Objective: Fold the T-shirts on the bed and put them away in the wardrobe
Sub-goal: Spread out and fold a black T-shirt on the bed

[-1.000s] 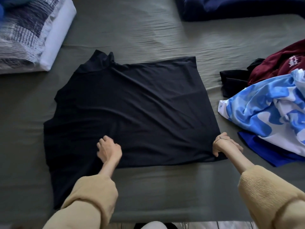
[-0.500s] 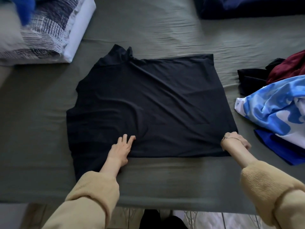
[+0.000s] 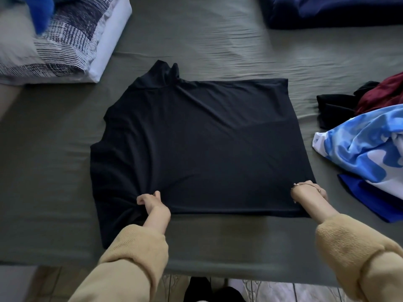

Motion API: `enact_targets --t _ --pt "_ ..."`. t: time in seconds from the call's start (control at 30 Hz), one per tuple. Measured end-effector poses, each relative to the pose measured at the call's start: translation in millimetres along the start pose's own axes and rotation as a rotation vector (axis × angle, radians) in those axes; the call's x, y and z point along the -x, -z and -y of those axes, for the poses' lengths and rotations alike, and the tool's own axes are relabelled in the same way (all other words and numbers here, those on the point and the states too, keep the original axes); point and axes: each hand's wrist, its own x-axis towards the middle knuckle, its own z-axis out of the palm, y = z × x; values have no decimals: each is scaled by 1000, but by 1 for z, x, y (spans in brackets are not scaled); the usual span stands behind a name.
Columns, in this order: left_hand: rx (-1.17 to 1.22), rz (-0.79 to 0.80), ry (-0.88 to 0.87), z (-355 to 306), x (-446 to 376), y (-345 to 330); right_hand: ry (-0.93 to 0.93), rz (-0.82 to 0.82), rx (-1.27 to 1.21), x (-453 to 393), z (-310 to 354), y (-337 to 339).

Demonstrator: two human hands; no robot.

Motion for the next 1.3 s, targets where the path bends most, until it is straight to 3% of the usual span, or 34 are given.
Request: enact_targets --t 0.17,0.3,0.37,0.53,0.73,0.83,0.97,1.1,1.2,1.3 --pt "15 111 -23 2 6 14 -41 -8 137 2 0 3" --pt "196 214 -23 12 0 35 -16 -85 196 -1 11 9" --pt "317 139 33 18 -6 41 67 -137 198 0 19 13" --pt "810 -294 174 21 -32 21 289 -394 86 -3 48 15" --pt "1142 -396 277 46 -68 -13 523 -650 7 -9 103 18" --pt "1273 -442 385 67 -93 -25 633 -653 -65 -13 137 30" --pt "1392 -382 549 96 -124 -35 746 -588 -70 -17 186 48" --pt "1450 -412 726 115 -145 -36 758 -555 -116 -20 221 64" --pt "1538 -336 898 132 -160 -38 756 -571 -106 -23 244 80" --pt "1557 -297 927 137 -169 -43 748 -583 -105 -27 257 92"
